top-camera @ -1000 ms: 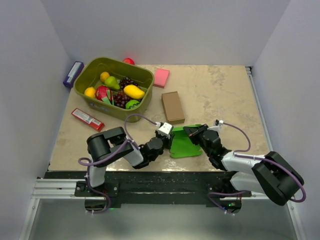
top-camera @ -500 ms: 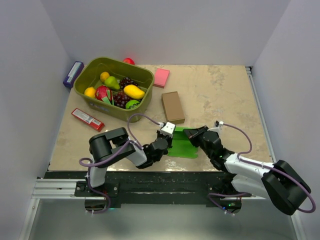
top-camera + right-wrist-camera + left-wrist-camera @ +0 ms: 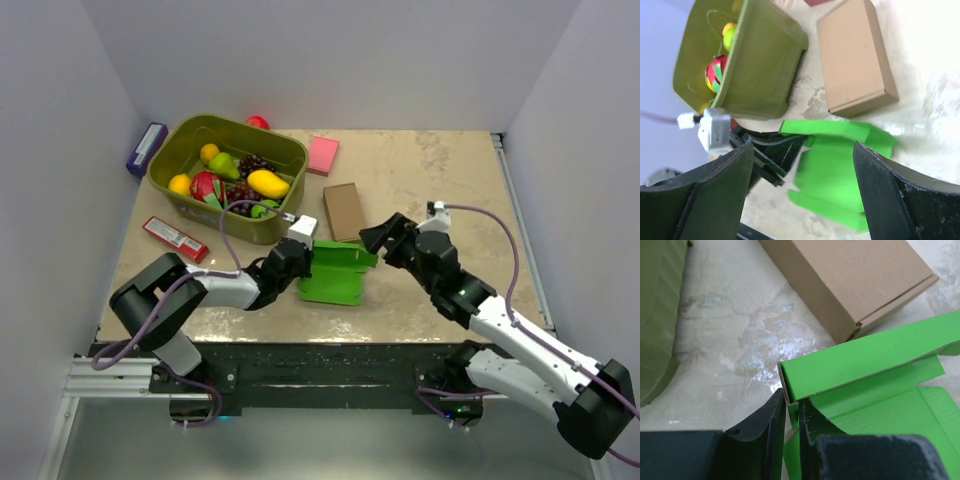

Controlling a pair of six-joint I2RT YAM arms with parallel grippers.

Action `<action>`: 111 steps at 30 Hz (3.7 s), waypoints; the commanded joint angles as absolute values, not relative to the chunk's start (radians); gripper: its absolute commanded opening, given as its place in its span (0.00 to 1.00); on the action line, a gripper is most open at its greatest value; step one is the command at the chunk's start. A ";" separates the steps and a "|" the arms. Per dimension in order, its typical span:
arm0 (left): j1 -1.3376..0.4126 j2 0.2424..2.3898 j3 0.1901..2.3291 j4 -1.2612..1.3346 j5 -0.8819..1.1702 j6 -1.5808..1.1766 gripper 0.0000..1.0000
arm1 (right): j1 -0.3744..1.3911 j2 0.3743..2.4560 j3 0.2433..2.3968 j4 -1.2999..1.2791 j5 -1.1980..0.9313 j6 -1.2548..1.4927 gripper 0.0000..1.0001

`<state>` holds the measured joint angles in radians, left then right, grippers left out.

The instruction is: Fold the paper box

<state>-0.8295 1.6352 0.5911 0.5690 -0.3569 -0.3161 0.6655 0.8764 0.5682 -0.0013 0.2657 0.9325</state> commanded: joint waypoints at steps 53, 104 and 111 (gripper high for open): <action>-0.624 1.353 0.646 0.038 -0.202 -0.364 0.00 | 0.871 1.063 0.604 -0.158 0.233 0.595 0.00; -0.589 1.048 0.534 0.212 -0.005 -0.552 0.83 | 0.919 1.281 0.506 0.363 0.497 0.244 0.00; -0.497 1.141 0.595 0.242 0.067 -0.523 0.85 | 0.920 1.405 0.560 0.439 0.514 0.135 0.03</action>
